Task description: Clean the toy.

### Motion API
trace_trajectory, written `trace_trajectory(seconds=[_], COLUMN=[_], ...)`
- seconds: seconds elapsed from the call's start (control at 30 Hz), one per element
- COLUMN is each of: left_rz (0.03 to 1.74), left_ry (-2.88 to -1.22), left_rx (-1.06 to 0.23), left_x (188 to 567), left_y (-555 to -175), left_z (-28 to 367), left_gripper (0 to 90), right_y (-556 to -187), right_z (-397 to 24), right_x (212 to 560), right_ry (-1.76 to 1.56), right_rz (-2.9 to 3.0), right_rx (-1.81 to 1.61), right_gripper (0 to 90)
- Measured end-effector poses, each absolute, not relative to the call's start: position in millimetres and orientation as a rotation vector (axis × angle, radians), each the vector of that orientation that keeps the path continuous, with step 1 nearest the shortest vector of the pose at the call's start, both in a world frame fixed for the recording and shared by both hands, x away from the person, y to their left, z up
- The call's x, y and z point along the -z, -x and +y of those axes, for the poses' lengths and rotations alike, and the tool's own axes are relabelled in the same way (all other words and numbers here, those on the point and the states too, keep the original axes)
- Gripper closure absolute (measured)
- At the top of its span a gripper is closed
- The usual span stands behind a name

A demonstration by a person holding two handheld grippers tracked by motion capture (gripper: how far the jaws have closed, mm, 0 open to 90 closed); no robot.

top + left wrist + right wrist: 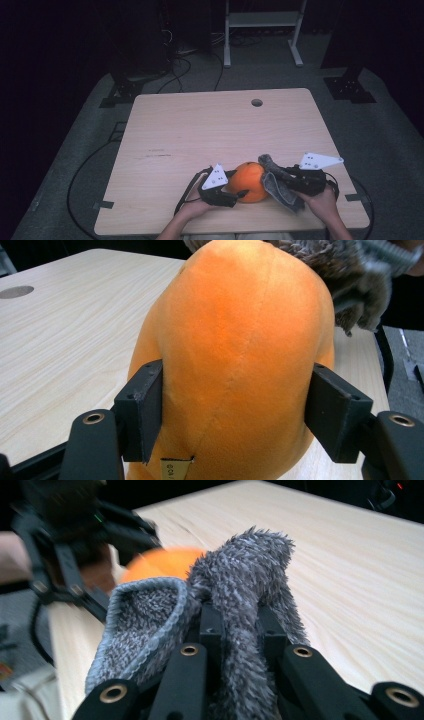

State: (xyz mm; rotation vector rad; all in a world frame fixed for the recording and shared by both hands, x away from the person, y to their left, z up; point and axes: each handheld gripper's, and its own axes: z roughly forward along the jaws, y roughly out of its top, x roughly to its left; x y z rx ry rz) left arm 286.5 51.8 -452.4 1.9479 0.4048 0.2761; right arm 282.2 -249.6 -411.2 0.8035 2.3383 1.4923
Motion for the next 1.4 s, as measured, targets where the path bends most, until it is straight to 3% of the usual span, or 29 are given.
trace_trajectory(seconds=[0.33, 0.6, 0.8, 0.87, 1.03, 1.1, 1.17, 1.23, 1.3, 1.4], left_rz=[0.409, 0.43, 0.424, 0.401, 0.383, 0.391, 0.373, 0.358, 0.361, 0.355], left_ry=[-1.954, -1.932, -1.924, -1.935, -1.967, -1.986, -1.987, -1.975, -1.974, -1.97], left_rx=[-0.313, -0.3, -0.317, -0.33, -0.337, -0.289, -0.251, -0.29, -0.354, -0.507], left_x=[452.2, 452.4, 451.9, 452.5, 452.2, 457.8, 462.2, 460.3, 453.1, 436.4], left_y=[-283.5, -285.0, -282.8, -282.2, -287.8, -293.2, -294.6, -291.2, -287.4, -281.6], left_z=[47.8, 49.1, 43.4, 44.2, 47.1, 44.5, 44.1, 45.3, 45.2, 48.6], left_gripper=[31.6, 32.1, 32.3, 27.7, 5.1, 2.5, 6.0, 17.3, 28.9, 34.8], right_y=[-266.3, -283.6, -272.5, -274.7, -275.0, -274.2, -274.2, -274.4, -275.6, -279.5], right_z=[-214.9, -250.9, -227.6, -221.3, -228.0, -227.1, -225.0, -224.6, -226.2, -227.3], right_x=[390.4, 408.6, 388.2, 394.7, 397.4, 397.5, 396.5, 396.6, 396.2, 393.8], right_ry=[-0.581, -0.816, -0.684, -0.676, -0.693, -0.679, -0.674, -0.675, -0.691, -0.723], right_rz=[2.352, 2.314, 2.307, 2.34, 2.343, 2.348, 2.359, 2.355, 2.334, 2.286], right_rx=[-1.546, -1.491, -1.571, -1.513, -1.559, -1.561, -1.558, -1.555, -1.561, -1.55], right_gripper=[77.9, 77.7, 77.8, 77.8, 77.7, 77.7, 77.7, 77.7, 77.7, 77.6])
